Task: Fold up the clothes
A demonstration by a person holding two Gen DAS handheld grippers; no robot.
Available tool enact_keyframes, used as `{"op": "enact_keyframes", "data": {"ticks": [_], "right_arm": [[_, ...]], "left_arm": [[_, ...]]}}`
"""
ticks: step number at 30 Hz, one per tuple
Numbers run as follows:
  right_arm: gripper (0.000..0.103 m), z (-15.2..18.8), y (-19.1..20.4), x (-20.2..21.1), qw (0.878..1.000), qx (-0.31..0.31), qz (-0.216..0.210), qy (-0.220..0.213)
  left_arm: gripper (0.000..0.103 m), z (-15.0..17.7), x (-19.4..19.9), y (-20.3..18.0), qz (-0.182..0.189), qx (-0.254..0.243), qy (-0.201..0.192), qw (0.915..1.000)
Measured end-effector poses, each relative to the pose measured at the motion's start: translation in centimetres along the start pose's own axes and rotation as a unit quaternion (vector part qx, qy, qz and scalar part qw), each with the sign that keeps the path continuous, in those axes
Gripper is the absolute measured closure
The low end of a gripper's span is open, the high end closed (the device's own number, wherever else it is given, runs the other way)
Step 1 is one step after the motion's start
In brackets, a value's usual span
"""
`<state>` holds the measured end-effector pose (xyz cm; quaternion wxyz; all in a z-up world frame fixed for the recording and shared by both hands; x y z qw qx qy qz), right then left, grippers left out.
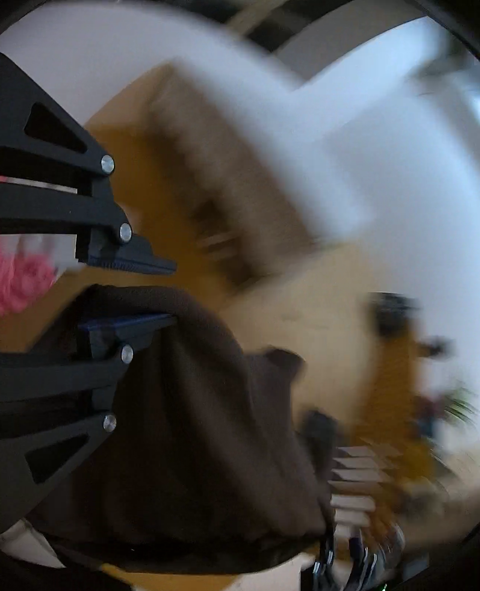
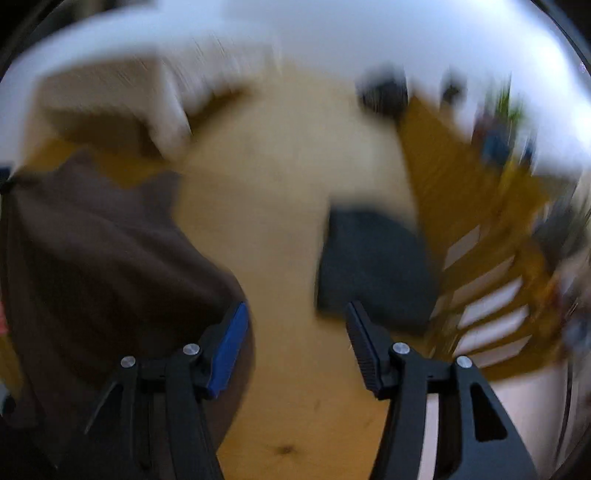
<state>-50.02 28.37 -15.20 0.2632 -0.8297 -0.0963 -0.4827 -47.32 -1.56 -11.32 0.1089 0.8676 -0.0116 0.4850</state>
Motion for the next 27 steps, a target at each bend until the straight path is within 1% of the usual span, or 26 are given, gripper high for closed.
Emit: {"op": "enact_keyframes", "data": {"ticks": [1, 2, 4, 6, 7, 8, 10, 11, 12, 16, 18, 20, 21, 22, 23, 24, 25, 27], "right_arm": [[0.049, 1.4, 0.6, -1.8, 1.0, -0.013, -0.022, 0.008], [0.049, 2.7, 1.3, -3.4, 0.999, -0.023, -0.043, 0.016], [0.049, 4.9, 3.2, -4.3, 0.997, -0.011, -0.068, 0.023], [0.048, 6.7, 5.3, -5.1, 0.995, -0.008, -0.097, 0.033], [0.048, 7.6, 6.4, -5.5, 0.993, -0.01, -0.113, 0.038], [0.048, 7.9, 7.1, -5.7, 0.991, -0.016, -0.127, 0.042], [0.048, 8.1, 8.6, -6.2, 0.987, -0.028, -0.152, 0.046], [0.048, 8.1, 9.4, -6.3, 0.985, -0.031, -0.161, 0.047], [0.048, 8.4, 10.5, -6.1, 0.985, -0.023, -0.165, 0.051], [0.048, 9.4, 14.8, -5.4, 0.982, 0.01, -0.177, 0.067], [0.047, 9.9, 15.6, -5.5, 0.985, 0.035, -0.15, 0.071], [0.048, 10.6, 15.5, -6.1, 0.985, 0.042, -0.144, 0.086], [0.065, 10.9, 15.5, -6.4, 0.984, 0.043, -0.144, 0.091], [0.08, 11.1, 15.1, -6.3, 0.982, 0.03, -0.165, 0.086], [0.096, 11.3, 14.2, -6.2, 0.98, 0.013, -0.177, 0.087], [0.096, 11.5, 13.3, -6.0, 0.978, -0.002, -0.188, 0.087], [0.097, 11.7, 12.4, -5.7, 0.979, -0.008, -0.186, 0.084], [0.098, 12.0, 10.4, -5.0, 0.98, -0.02, -0.181, 0.078]], "left_arm": [[0.097, 1.1, -3.5, 0.5, -0.023, 0.009, 0.027, 0.9993], [0.102, 2.3, -6.3, 1.2, -0.036, 0.024, 0.046, 0.998], [0.093, 4.5, -9.0, 1.5, -0.002, 0.051, 0.071, 0.9962], [0.093, 6.6, -9.7, 1.3, 0.021, 0.065, 0.081, 0.9944], [0.091, 7.6, -10.0, 1.1, 0.033, 0.071, 0.086, 0.9932], [0.088, 8.4, -10.0, 1.1, 0.047, 0.079, 0.095, 0.9912], [0.077, 9.9, -9.8, 0.5, 0.075, 0.094, 0.111, 0.9865], [0.075, 10.7, -9.8, 0.0, 0.082, 0.102, 0.12, 0.9841], [0.073, 11.6, -9.9, -0.7, 0.09, 0.104, 0.129, 0.9821], [0.07, 14.0, -9.9, -3.4, 0.074, 0.08, 0.151, 0.9825], [0.069, 14.9, -10.5, -3.8, 0.058, 0.069, 0.162, 0.9827], [0.072, 15.5, -10.9, -4.0, 0.048, 0.059, 0.169, 0.9827], [0.083, 15.7, -11.1, -3.9, 0.046, 0.054, 0.17, 0.9829], [0.09, 15.9, -11.2, -3.8, 0.045, 0.05, 0.17, 0.9831], [0.091, 16.0, -11.0, -3.4, 0.05, 0.055, 0.17, 0.9827], [0.095, 15.9, -10.7, -2.9, 0.051, 0.058, 0.167, 0.983], [0.096, 15.9, -10.5, -2.4, 0.049, 0.061, 0.163, 0.9835], [0.097, 15.7, -9.8, -1.0, 0.035, 0.062, 0.154, 0.9854]]}}
Point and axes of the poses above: each gripper's, at about its wrist camera, not at the fingertips, and x roughly against the way its jaws point, y to its left, z to its underside, the point moved 7 cm from there along -x, roughly the way its jaws point, and after that the axes turned 13 degrees about x, right-handed, at the moved point
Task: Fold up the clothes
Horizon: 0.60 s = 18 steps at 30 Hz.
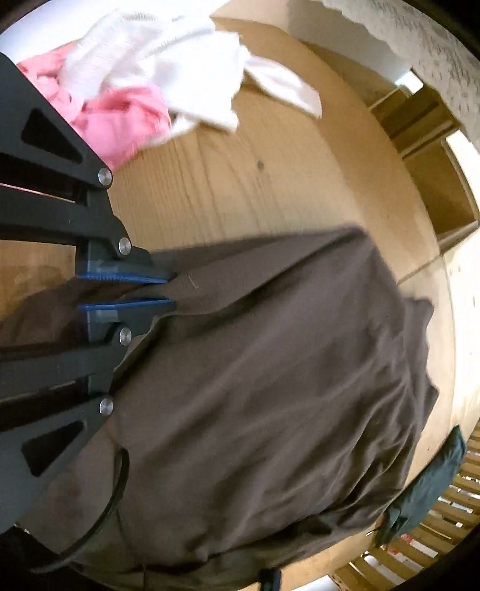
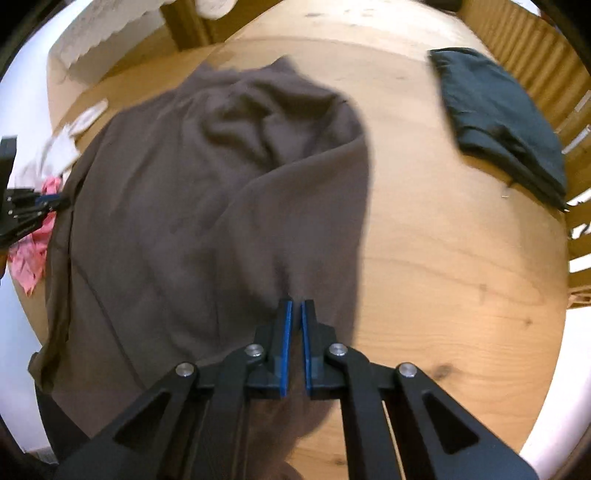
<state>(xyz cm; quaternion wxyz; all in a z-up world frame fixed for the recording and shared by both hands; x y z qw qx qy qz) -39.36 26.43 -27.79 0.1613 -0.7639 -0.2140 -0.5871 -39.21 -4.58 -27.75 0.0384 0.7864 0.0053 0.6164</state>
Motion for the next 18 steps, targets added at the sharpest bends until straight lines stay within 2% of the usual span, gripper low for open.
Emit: {"op": "enact_keyframes", "data": {"ticks": [3, 4, 5, 6, 8, 9, 10, 11, 13, 14, 15, 16, 18], "right_arm": [[0.098, 0.5, -2.9, 1.6, 0.999, -0.012, 0.036, -0.008], [0.099, 0.6, -4.4, 2.2, 0.998, -0.016, 0.061, -0.006], [0.099, 0.7, -6.2, 2.5, 0.994, -0.018, 0.108, -0.002], [0.099, 0.9, -8.1, 2.8, 0.988, -0.02, 0.155, 0.005], [0.098, 1.7, -12.4, 2.3, 0.965, -0.024, 0.256, 0.055], [0.098, 2.3, -13.9, 1.8, 0.96, -0.04, 0.265, 0.081], [0.098, 2.9, -15.2, 1.5, 0.955, -0.055, 0.273, 0.104], [0.093, 2.9, -15.7, 1.8, 0.956, -0.071, 0.266, 0.097], [0.075, 2.4, -15.8, 2.9, 0.965, -0.094, 0.237, 0.063], [0.061, 1.9, -15.4, 3.5, 0.971, -0.101, 0.215, 0.037], [0.057, 1.0, -14.8, 3.8, 0.977, -0.099, 0.189, 0.01], [0.057, -0.1, -13.9, 4.0, 0.983, -0.09, 0.163, -0.012], [0.056, -2.4, -12.5, 3.2, 0.987, -0.062, 0.143, -0.026]], "left_arm": [[0.097, -0.3, 1.0, 2.1, -0.015, 0.008, -0.012, 0.9998], [0.097, -0.4, 1.2, 2.8, -0.021, 0.012, -0.014, 0.9996], [0.097, -0.7, 1.2, 3.5, -0.028, 0.016, -0.015, 0.9994], [0.097, -0.9, 1.3, 4.1, -0.036, 0.02, -0.016, 0.999], [0.097, -1.0, 1.2, 5.3, -0.05, 0.027, -0.014, 0.9983], [0.097, -0.9, 1.1, 5.7, -0.051, 0.033, -0.012, 0.9981], [0.097, -1.0, 1.3, 6.2, -0.051, 0.04, -0.009, 0.9979], [0.096, -1.0, 1.5, 6.4, -0.053, 0.043, -0.01, 0.9976], [0.094, -1.0, 1.9, 6.7, -0.058, 0.044, -0.014, 0.9972], [0.093, -1.0, 2.4, 6.9, -0.056, 0.046, -0.017, 0.9973], [0.093, -1.0, 2.9, 7.0, -0.052, 0.048, -0.019, 0.9974], [0.092, -1.0, 3.3, 7.1, -0.048, 0.049, -0.02, 0.9974], [0.092, -1.7, 4.8, 6.9, -0.037, 0.05, -0.034, 0.9975]]}}
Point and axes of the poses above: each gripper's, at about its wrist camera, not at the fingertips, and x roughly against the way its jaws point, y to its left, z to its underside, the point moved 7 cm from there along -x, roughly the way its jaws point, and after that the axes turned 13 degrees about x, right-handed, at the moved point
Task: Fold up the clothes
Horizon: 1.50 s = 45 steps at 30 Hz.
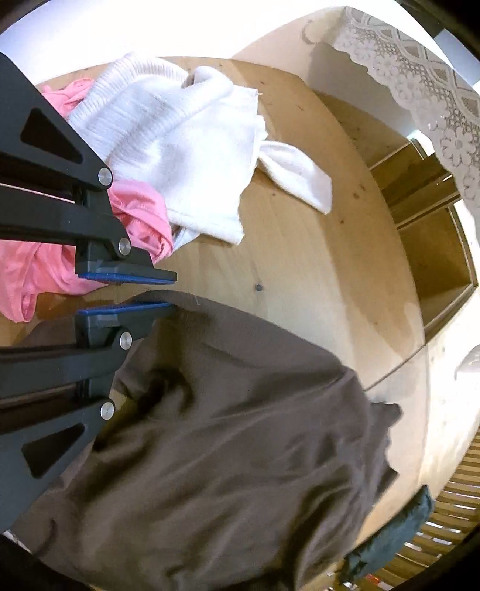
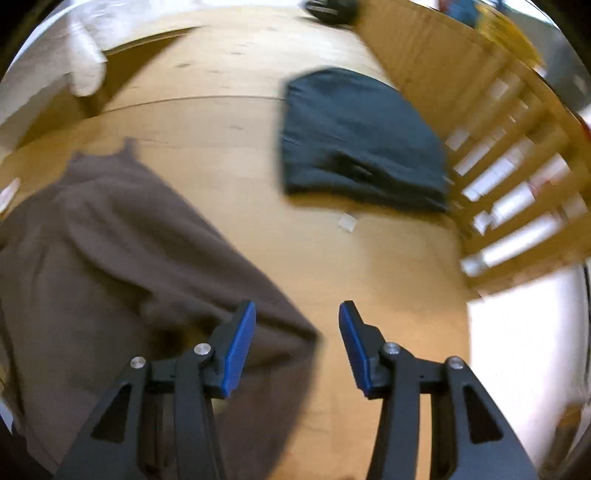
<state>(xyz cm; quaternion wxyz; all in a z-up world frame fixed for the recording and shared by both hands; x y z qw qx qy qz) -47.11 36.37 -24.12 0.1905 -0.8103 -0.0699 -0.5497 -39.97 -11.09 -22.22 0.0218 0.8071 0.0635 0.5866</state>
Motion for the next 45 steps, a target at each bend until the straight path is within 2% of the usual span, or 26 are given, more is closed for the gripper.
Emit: {"op": "enact_keyframes", "data": {"ticks": [3, 4, 6, 9, 10, 12, 17, 25, 26, 27, 28, 30, 36, 39, 41, 42, 43, 45], "right_arm": [[0.055, -3.8, 2.7, -1.7, 0.999, 0.038, -0.019, -0.015], [0.054, -5.2, 3.5, -2.7, 0.998, 0.047, -0.026, -0.019], [0.054, -7.3, 4.9, -4.4, 0.997, 0.052, -0.048, -0.02], [0.054, -9.3, 7.1, -7.1, 0.994, 0.069, -0.082, 0.0], [0.054, -9.7, 7.2, -7.6, 0.994, 0.073, -0.084, -0.001], [0.054, -10.6, 7.4, -8.5, 0.993, 0.079, -0.089, -0.002], [0.054, -11.8, 7.6, -9.7, 0.99, 0.093, -0.105, 0.004], [0.054, -12.0, 8.9, -11.6, 0.982, 0.105, -0.152, 0.025], [0.056, -11.9, 9.2, -11.7, 0.981, 0.109, -0.157, 0.028], [0.074, -11.8, 9.5, -11.8, 0.98, 0.113, -0.163, 0.03], [0.082, -11.6, 9.9, -11.7, 0.978, 0.115, -0.172, 0.028], [0.092, -11.5, 10.2, -11.0, 0.977, 0.121, -0.172, 0.014], [0.095, -12.4, 8.9, -5.6, 0.975, 0.122, -0.178, -0.058], [0.095, -13.6, 7.7, -3.9, 0.978, 0.126, -0.142, -0.084], [0.097, -15.4, 6.3, -3.3, 0.982, 0.139, -0.064, -0.107], [0.097, -16.4, 5.5, -4.5, 0.986, 0.127, -0.046, -0.098], [0.096, -17.4, 4.6, -5.7, 0.989, 0.115, -0.028, -0.089], [0.088, -19.3, 3.0, -8.1, 0.994, 0.091, 0.01, -0.068]], "left_arm": [[0.091, -2.1, 1.7, -1.2, 0.009, -0.022, -0.028, 0.9993], [0.083, -3.0, 1.9, -1.8, 0.009, -0.029, -0.031, 0.999], [0.08, -4.9, 1.7, -3.0, 0.006, -0.042, -0.037, 0.9984], [0.079, -7.3, -0.7, -5.2, 0.038, -0.054, -0.022, 0.9976], [0.076, -8.1, -1.8, -6.0, 0.049, -0.06, -0.015, 0.9969], [0.076, -9.1, -3.6, -7.1, 0.032, -0.081, -0.014, 0.9961], [0.076, -10.7, -6.2, -9.9, 0.051, -0.085, 0.011, 0.995], [0.076, -9.7, -7.3, -11.0, 0.06, -0.102, 0.023, 0.9927], [0.077, -9.5, -7.3, -11.1, 0.059, -0.106, 0.025, 0.9924], [0.081, -9.3, -7.3, -11.2, 0.056, -0.109, 0.023, 0.9921], [0.091, -9.1, -7.3, -11.2, 0.054, -0.113, 0.021, 0.9919], [0.097, -8.7, -7.4, -11.4, 0.049, -0.121, 0.017, 0.9913], [0.101, -8.8, -3.9, -10.3, 0.064, -0.086, -0.031, 0.9937], [0.101, -9.5, -1.1, -10.0, 0.058, -0.087, -0.068, 0.9923], [0.101, -10.8, 0.2, -10.6, 0.046, -0.091, -0.097, 0.9901], [0.101, -11.8, 0.6, -11.0, 0.037, -0.094, -0.112, 0.9886], [0.1, -13.1, -0.1, -11.4, 0.024, -0.09, -0.112, 0.9894], [0.096, -15.7, -1.9, -12.2, -0.001, -0.08, -0.104, 0.9913]]}}
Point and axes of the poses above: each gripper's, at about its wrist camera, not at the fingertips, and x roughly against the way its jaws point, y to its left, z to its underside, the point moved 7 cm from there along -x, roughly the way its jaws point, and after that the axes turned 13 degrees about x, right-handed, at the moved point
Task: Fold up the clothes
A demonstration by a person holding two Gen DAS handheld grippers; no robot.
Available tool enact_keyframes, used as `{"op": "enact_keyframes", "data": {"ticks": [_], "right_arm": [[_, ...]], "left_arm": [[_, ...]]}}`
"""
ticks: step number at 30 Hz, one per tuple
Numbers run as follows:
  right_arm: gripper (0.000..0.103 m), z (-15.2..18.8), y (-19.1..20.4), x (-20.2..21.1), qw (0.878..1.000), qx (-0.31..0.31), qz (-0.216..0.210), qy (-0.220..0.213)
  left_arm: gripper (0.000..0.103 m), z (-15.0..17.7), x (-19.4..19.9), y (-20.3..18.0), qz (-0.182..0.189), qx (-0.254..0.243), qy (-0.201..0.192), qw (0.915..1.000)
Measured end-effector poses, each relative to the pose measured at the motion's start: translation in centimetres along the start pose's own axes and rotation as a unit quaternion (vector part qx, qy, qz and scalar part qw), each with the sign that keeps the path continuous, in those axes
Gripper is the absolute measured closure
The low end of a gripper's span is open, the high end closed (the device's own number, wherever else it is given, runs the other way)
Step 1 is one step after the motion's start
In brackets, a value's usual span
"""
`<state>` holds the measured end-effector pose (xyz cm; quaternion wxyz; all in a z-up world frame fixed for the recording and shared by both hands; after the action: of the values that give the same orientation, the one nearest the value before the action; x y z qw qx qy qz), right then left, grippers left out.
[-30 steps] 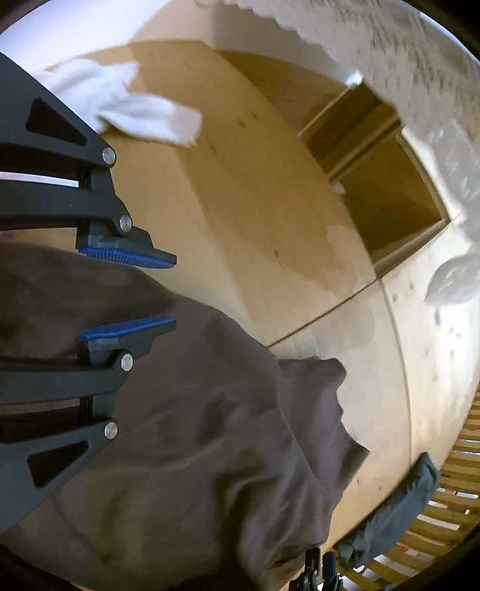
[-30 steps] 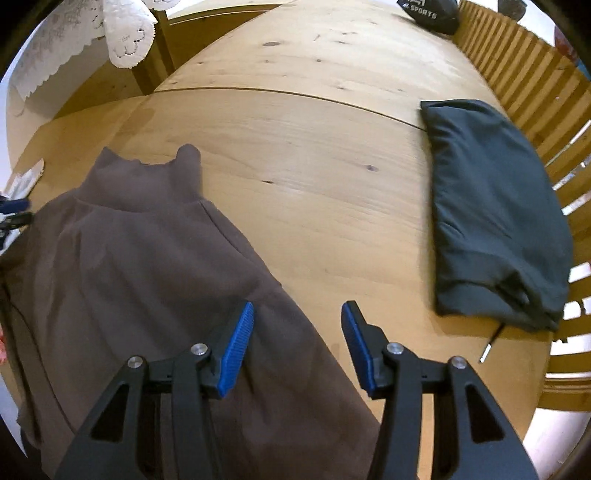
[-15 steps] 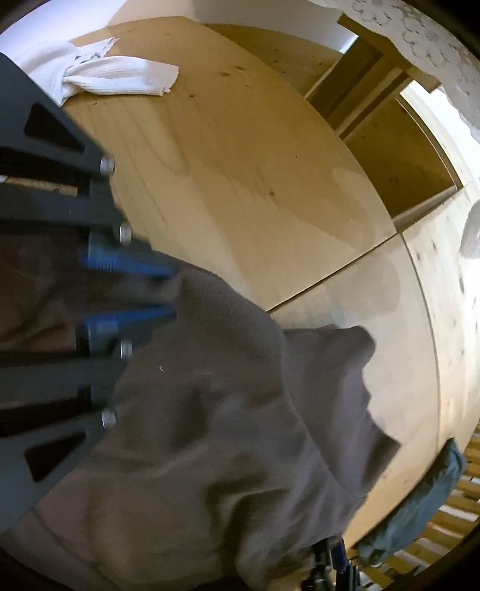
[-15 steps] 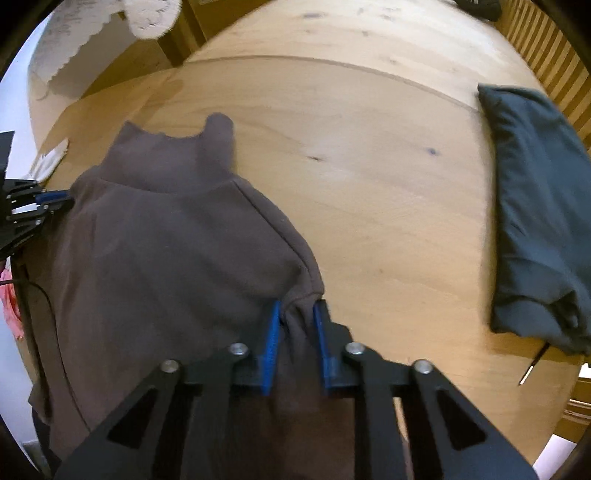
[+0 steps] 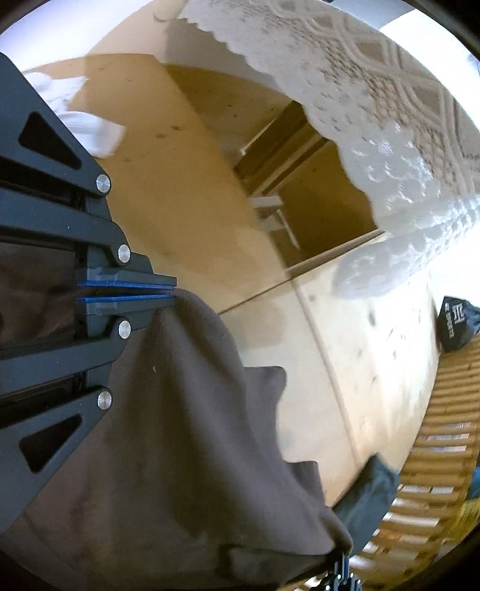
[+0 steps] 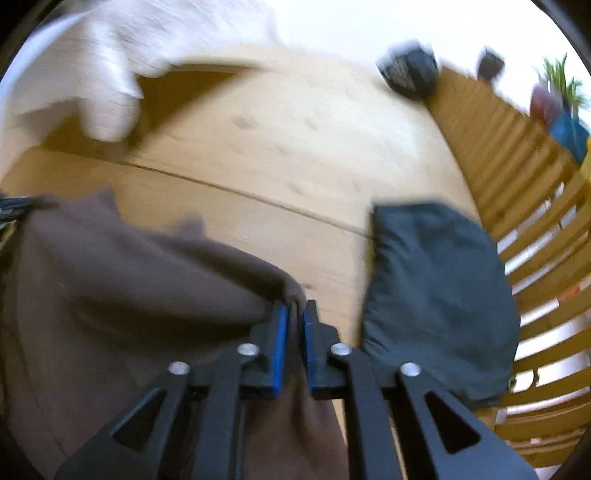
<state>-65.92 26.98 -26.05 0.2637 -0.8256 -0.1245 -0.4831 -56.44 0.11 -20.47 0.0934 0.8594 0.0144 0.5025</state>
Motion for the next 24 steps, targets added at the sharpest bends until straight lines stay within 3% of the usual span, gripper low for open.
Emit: {"op": "enact_keyframes", "data": {"ticks": [1, 3, 4, 6, 7, 9, 13, 15, 18, 23, 24], "right_arm": [[0.088, 0.1, -0.7, -1.2, 0.999, -0.008, 0.026, 0.036], [0.083, 0.2, -1.9, -0.7, 0.998, -0.028, 0.05, 0.041], [0.081, 0.6, -2.0, 0.6, 0.999, -0.036, 0.032, 0.025], [0.055, 2.3, -1.7, 3.2, 0.999, -0.045, -0.006, 0.01], [0.05, 3.3, -1.5, 4.5, 0.998, -0.048, -0.026, 0.004], [0.049, 6.4, 0.3, 6.7, 0.997, -0.045, -0.065, 0.005], [0.049, 17.4, 4.8, 10.0, 0.989, -0.048, -0.129, 0.053], [0.049, 22.2, 7.0, 11.2, 0.986, -0.053, -0.142, 0.077], [0.049, 26.2, 8.5, 12.7, 0.984, -0.074, -0.135, 0.089], [0.049, 28.9, 9.3, 14.7, 0.98, -0.112, -0.14, 0.081], [0.049, 29.4, 9.3, 14.9, 0.979, -0.121, -0.14, 0.081]], "left_arm": [[0.095, -0.9, -1.0, 0.1, -0.02, 0.007, 0.008, 0.9997], [0.095, -1.5, -1.2, 1.0, -0.032, 0.024, 0.022, 0.999], [0.094, -1.4, -0.3, 1.3, -0.024, 0.027, 0.016, 0.9992], [0.084, -0.6, 2.1, 2.0, -0.011, 0.021, 0.006, 0.9997], [0.077, 0.3, 3.5, 2.5, -0.009, 0.012, 0.005, 0.9999], [0.074, 4.0, 6.8, 2.9, 0.026, -0.002, 0.018, 0.9995], [0.072, 14.1, 10.3, 3.0, 0.06, -0.038, 0.059, 0.9957], [0.069, 19.9, 11.5, 1.9, 0.084, -0.057, 0.093, 0.9905], [0.067, 26.0, 12.3, -0.4, 0.105, -0.091, 0.125, 0.9824], [0.064, 28.9, 11.6, -3.0, 0.108, -0.113, 0.132, 0.9789], [0.072, 29.2, 11.2, -3.0, 0.108, -0.111, 0.139, 0.9781]]}}
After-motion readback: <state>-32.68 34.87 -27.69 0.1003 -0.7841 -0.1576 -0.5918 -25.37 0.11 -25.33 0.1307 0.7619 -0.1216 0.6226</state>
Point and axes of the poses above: each gripper's, at about its wrist camera, not at the fingertips, and x roughly against the way its jaws point, y to its left, z to its underside, the point moved 7 cm from there along -x, roughly the way its jaws point, and after that the axes turned 13 degrees about x, right-handed, at the moved point
